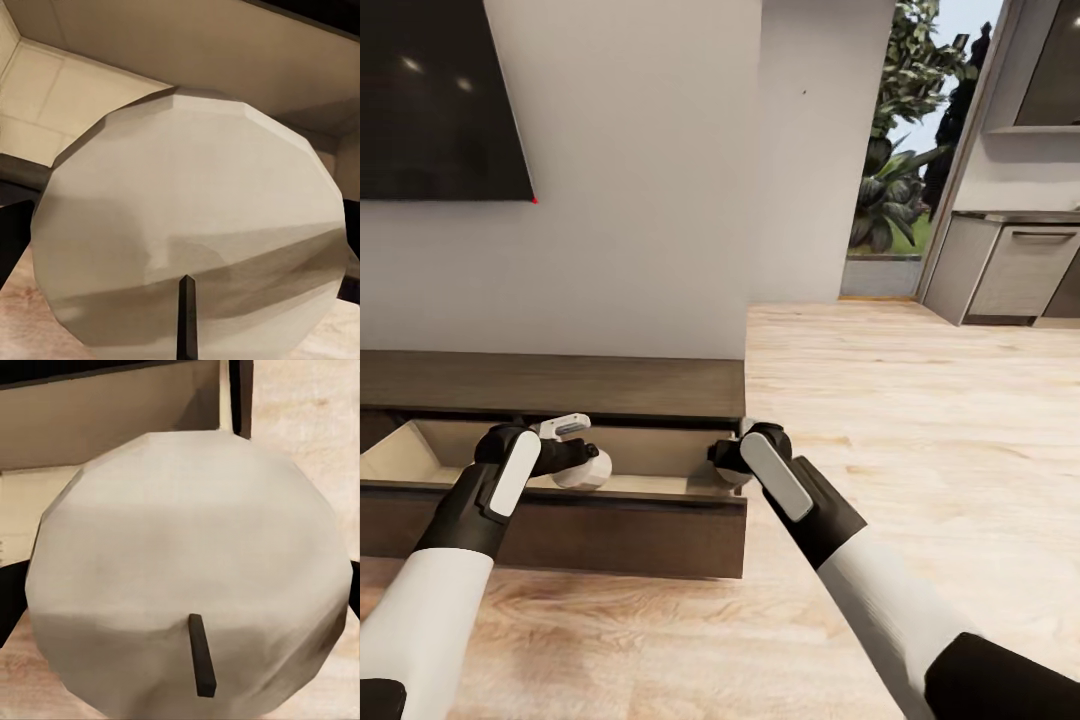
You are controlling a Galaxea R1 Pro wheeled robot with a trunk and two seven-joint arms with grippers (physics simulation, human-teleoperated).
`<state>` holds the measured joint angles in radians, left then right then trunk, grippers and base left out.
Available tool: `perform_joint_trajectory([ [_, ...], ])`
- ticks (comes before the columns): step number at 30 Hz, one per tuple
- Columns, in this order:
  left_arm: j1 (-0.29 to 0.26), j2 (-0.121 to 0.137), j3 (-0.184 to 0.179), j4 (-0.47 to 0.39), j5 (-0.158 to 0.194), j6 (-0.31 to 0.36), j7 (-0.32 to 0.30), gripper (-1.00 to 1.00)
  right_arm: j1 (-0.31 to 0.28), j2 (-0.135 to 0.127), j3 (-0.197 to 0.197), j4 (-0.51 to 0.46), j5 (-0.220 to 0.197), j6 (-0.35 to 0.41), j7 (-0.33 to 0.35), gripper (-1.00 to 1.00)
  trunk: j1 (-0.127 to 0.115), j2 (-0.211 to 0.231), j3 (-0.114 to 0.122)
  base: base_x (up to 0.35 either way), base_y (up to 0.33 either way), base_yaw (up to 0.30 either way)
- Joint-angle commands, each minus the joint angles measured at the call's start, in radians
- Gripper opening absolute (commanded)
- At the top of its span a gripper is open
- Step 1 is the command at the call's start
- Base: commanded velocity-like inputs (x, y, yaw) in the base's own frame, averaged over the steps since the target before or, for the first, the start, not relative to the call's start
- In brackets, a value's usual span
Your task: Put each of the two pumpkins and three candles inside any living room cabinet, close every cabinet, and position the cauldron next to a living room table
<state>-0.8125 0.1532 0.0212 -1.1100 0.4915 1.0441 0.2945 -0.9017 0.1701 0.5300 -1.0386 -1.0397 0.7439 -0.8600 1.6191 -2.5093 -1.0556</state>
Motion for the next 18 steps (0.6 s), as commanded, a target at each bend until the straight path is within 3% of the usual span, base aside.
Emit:
perform_joint_trajectory([
  [1,-0.001,0.000,0.000,-0.001,0.010,0.003,0.006,-1.00,-0.008,0.000,0.002,0.020,-0.009,-0.003,-0.008,-1.00,0.000,0.000,-0.001,0.006,0.000,0.000],
  [8,-0.001,0.000,0.000,-0.002,0.010,0.003,0.006,-1.00,-0.018,0.003,0.035,0.082,-0.011,-0.016,0.002,-1.00,0.000,0.000,-0.001,0.054,0.000,0.000],
  [18,-0.001,0.000,0.000,-0.001,0.008,0.003,0.006,-1.00,-0.019,0.004,0.190,0.090,-0.021,-0.135,0.004,-1.00,0.000,0.000,-0.001,0.047,0.033,0.000],
])
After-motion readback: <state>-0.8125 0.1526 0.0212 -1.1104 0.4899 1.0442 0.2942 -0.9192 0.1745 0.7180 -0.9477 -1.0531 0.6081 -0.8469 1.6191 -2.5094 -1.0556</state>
